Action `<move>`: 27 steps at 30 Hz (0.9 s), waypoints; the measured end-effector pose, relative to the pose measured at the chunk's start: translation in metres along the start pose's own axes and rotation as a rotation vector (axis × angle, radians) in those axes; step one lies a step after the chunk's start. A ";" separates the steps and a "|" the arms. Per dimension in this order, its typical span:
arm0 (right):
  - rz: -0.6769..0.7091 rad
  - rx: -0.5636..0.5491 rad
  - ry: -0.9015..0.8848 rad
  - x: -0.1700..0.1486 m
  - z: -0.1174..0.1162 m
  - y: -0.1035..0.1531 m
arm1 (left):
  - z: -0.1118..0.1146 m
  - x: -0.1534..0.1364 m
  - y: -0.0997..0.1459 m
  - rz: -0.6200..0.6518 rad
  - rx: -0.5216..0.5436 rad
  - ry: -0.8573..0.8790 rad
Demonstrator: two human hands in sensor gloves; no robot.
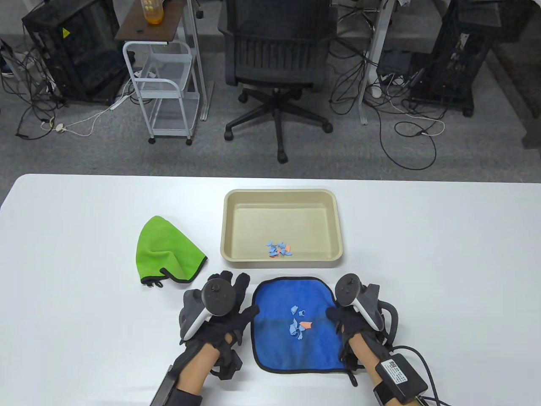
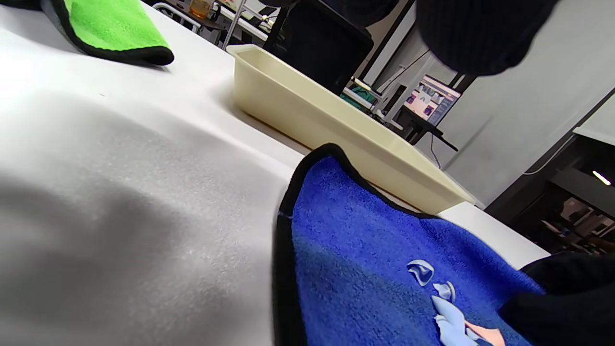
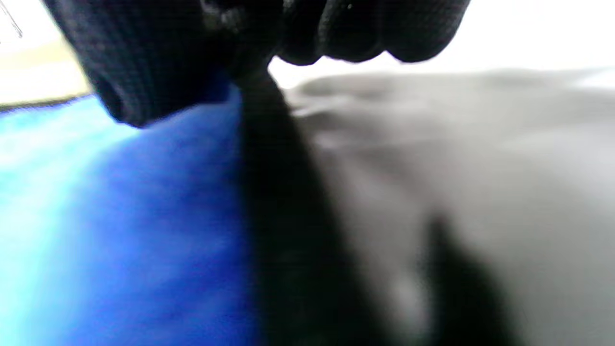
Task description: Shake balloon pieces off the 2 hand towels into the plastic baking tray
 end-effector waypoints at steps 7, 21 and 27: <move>0.087 -0.020 -0.172 0.013 0.019 0.015 | 0.014 -0.010 -0.007 -0.125 -0.015 -0.053; 0.142 -0.023 -0.206 0.013 0.022 0.015 | 0.050 -0.011 -0.042 -0.430 -0.031 -0.313; 0.147 -0.039 -0.183 0.012 0.024 0.015 | 0.049 0.002 -0.045 -0.453 -0.002 -0.348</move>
Point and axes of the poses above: the tracker on the back of each hand, its own x axis roughly to the thumb side, its own y axis roughly from the fingertips to the wrist, z = x × y, the point moved 4 cm from there along -y, roughly from the wrist to the fingertips, and after that the axes turned 5 degrees about y, right-handed, at the moved point
